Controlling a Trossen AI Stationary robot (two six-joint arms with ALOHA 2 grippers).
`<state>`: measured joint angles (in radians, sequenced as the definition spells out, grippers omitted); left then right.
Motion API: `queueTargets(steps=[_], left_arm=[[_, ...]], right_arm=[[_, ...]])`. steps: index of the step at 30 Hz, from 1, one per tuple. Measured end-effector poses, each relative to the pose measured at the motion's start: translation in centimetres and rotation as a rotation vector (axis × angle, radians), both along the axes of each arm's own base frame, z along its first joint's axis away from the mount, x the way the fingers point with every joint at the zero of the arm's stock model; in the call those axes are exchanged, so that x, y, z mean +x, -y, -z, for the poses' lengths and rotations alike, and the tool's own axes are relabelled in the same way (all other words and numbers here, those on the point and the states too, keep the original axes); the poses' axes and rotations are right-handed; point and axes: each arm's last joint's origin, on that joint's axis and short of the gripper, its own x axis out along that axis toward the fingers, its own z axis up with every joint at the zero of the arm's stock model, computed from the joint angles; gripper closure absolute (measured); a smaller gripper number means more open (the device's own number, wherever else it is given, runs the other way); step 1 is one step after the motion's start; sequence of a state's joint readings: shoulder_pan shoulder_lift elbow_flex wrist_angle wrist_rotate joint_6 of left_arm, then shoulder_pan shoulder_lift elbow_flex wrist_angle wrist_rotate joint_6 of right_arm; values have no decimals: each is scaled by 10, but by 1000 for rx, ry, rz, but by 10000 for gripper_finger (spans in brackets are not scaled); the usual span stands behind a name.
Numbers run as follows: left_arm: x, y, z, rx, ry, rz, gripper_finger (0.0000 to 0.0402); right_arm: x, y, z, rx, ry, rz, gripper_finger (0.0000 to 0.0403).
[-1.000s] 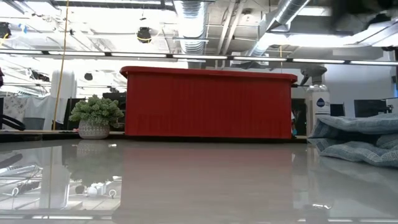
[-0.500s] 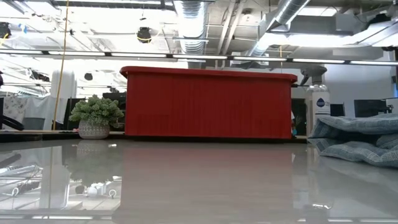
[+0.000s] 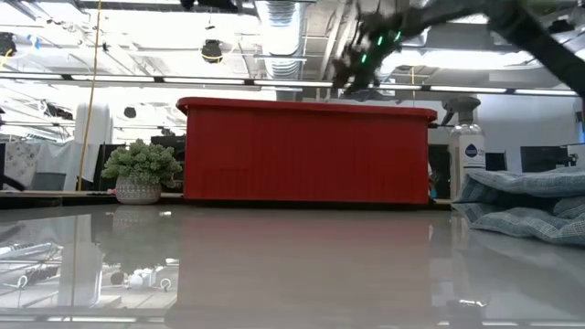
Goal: Fold Laundry from Bin
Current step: Fold the blue denim pants
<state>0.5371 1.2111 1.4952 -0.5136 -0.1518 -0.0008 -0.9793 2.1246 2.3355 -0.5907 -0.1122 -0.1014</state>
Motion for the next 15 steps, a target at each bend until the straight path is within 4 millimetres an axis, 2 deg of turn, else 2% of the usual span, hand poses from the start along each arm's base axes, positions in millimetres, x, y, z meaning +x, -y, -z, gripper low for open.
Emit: queueTargets(steps=[3,6,10,13,15], left_arm=[[-2,-22,6,-69,26,-37,188],[-2,-42,14,-147,47,-58,189],[1,-62,25,-212,47,-56,189],[6,-72,34,-252,37,-58,189],[10,-78,40,-274,24,-52,189]], right_arm=[[13,30,37,24,41,9,99],[24,48,60,18,111,27,99],[41,61,83,33,233,46,99],[51,69,106,57,268,52,99],[56,72,115,59,292,52,99]])
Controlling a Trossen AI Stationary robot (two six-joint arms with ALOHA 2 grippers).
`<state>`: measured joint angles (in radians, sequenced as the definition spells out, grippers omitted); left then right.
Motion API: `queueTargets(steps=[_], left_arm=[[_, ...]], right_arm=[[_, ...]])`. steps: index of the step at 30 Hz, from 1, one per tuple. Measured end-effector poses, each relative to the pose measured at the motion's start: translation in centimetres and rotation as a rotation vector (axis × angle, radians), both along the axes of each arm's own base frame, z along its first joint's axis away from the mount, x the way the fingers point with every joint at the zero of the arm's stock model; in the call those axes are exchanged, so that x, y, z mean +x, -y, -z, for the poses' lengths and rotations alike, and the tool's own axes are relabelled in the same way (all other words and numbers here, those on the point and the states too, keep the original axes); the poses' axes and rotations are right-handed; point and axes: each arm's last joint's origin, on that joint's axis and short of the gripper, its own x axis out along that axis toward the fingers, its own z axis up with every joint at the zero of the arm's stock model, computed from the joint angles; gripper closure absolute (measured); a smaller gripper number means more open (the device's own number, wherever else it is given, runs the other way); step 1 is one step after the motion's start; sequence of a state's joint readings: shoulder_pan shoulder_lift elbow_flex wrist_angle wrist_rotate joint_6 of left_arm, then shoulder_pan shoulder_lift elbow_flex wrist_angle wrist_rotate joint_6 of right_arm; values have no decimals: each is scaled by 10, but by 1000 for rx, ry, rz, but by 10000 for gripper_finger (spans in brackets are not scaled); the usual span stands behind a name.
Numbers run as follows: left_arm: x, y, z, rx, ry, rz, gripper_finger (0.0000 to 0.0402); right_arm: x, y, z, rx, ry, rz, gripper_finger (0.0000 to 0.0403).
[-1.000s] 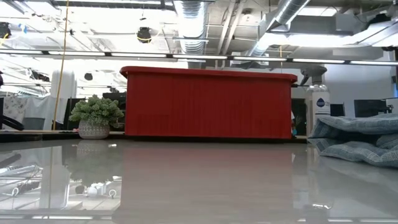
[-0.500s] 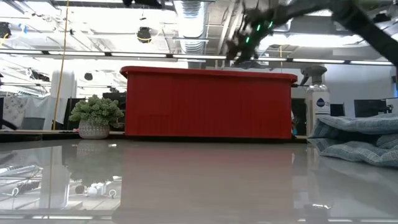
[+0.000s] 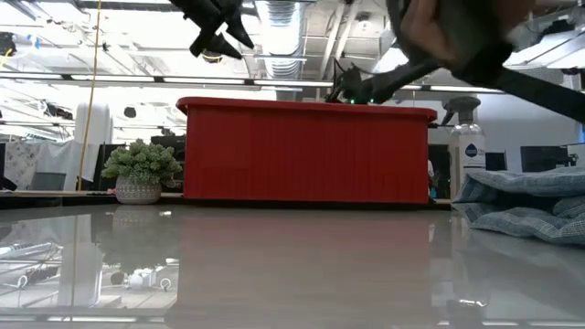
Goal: Fold Laundry from Bin
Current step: Fold the blue denim pants
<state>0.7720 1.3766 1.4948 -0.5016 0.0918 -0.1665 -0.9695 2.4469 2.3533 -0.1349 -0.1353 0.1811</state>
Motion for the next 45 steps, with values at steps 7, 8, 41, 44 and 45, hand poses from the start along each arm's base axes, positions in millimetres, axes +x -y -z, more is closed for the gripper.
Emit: queueTargets(steps=[7,8,41,44,45], left_arm=[[10,-10,13,-36,-27,15,189],[11,-11,14,-37,-27,15,189],[49,-157,125,-85,265,52,189],[56,-155,119,35,207,65,186],[60,-153,115,79,198,83,184]], right_arm=[[1,8,22,70,27,-51,120],[3,7,23,64,13,-61,137],[-60,-105,-198,-384,130,-299,376],[-66,-116,-211,-411,145,-348,376],[-65,-118,-211,-410,146,-356,376]])
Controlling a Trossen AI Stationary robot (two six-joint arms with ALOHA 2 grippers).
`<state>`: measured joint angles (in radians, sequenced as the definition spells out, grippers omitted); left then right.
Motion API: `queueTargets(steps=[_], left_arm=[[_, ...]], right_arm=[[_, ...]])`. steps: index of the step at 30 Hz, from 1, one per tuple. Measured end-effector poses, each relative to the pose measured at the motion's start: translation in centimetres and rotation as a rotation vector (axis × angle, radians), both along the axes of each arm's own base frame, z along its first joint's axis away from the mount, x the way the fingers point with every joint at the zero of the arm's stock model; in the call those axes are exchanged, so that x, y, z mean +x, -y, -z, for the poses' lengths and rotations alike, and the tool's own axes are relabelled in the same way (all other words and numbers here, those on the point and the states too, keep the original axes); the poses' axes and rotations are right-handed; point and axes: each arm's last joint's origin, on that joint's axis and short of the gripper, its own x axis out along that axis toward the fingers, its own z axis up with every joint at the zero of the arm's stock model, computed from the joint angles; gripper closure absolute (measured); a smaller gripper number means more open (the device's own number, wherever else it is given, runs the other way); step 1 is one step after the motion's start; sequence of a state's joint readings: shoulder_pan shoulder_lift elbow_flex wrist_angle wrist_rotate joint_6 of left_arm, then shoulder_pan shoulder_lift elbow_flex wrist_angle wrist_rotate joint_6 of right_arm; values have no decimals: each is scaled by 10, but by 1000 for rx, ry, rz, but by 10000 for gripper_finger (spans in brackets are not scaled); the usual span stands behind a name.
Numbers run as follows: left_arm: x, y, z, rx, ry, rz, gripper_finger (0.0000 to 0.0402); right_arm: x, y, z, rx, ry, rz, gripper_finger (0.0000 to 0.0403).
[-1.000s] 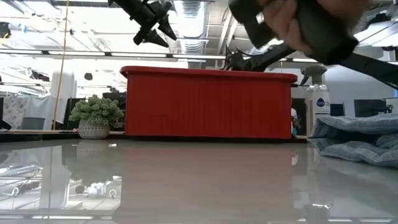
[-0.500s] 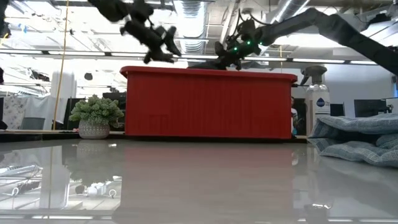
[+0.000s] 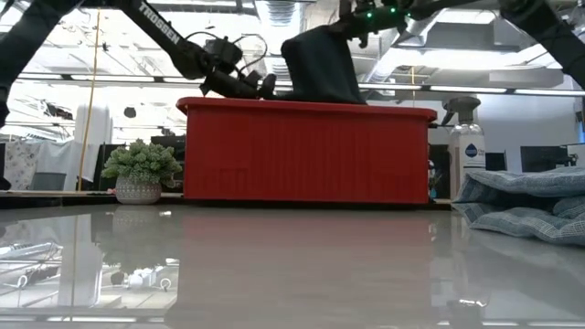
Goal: Fold Laundry from Bin
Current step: Fold the blue denim pants
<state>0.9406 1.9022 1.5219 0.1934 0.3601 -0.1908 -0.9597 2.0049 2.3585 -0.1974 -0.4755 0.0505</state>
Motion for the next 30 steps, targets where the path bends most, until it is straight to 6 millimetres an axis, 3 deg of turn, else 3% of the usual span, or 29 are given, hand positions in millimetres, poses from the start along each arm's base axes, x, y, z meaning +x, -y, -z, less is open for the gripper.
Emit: queueTargets(steps=[4,7,10,14,19,22,25,30], left_arm=[[15,9,-18,145,-40,33,182],[29,19,-27,263,-78,81,205],[42,32,-26,318,-121,128,256],[49,40,-21,341,-200,155,366],[48,38,-28,360,-223,66,395],[39,35,-57,381,-227,33,397],[29,35,-100,434,-238,7,399],[14,48,-165,548,-250,-53,399]], right_arm=[[4,-8,-3,21,19,-72,376],[8,-14,-6,26,32,-138,376],[15,-20,-6,26,32,-160,376],[19,-25,-7,14,26,-177,376],[8,-34,-22,-57,37,-156,376],[-10,-40,-38,-117,70,-103,376],[-30,-45,-54,-157,116,-74,376],[-54,-64,-77,-233,161,-51,376]])
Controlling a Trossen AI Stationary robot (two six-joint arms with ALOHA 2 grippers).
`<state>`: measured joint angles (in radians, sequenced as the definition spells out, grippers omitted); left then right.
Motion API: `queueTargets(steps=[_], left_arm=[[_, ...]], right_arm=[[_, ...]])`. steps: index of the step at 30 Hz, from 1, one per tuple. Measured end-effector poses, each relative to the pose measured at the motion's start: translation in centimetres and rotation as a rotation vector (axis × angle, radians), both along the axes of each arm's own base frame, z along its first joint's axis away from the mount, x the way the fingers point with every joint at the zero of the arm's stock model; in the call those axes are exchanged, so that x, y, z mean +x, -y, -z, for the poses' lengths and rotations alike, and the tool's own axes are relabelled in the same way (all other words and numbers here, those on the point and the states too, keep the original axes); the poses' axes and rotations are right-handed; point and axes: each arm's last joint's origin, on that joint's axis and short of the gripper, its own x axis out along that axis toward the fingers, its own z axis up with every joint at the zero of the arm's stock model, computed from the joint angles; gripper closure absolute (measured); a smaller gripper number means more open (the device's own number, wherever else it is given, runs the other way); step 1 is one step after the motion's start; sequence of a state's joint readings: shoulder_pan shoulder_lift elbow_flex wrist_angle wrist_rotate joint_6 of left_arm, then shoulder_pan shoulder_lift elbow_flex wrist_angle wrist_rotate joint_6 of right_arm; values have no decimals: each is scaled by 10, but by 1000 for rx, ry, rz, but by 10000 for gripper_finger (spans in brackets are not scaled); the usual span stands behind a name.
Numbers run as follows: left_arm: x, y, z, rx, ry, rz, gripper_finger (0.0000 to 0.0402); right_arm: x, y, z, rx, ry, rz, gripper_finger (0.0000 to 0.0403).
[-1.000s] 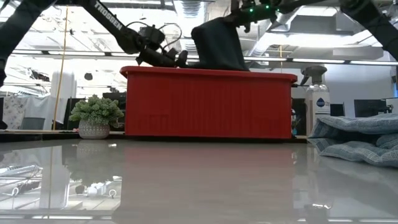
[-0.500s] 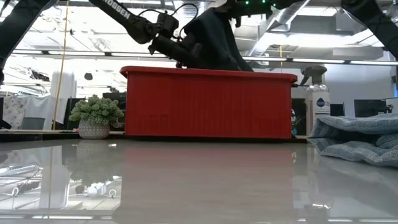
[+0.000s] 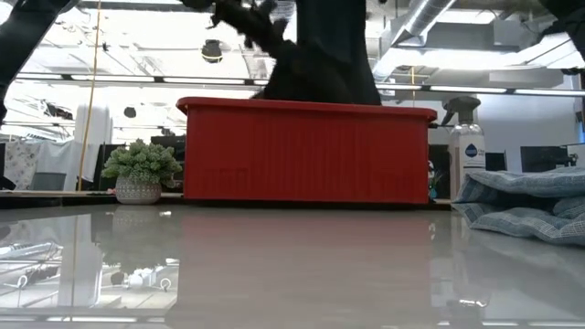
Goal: Fold Laundry from Bin
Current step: Fold the blue denim pants
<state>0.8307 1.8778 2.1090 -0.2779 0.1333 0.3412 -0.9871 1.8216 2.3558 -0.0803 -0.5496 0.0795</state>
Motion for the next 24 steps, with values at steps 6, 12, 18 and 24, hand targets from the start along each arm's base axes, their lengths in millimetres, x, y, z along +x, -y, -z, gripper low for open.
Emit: queueTargets(steps=[6,12,18,24], left_arm=[[-27,34,-68,98,69,5,401],[-43,80,-96,147,131,57,401],[-52,126,-117,163,170,167,401],[-66,177,-137,186,217,301,401]], right_arm=[[-16,-40,-26,-100,30,-79,376],[-21,-83,-45,-172,65,-164,376],[-16,-117,-54,-211,73,-301,376],[-5,-151,-58,-235,87,-459,376]])
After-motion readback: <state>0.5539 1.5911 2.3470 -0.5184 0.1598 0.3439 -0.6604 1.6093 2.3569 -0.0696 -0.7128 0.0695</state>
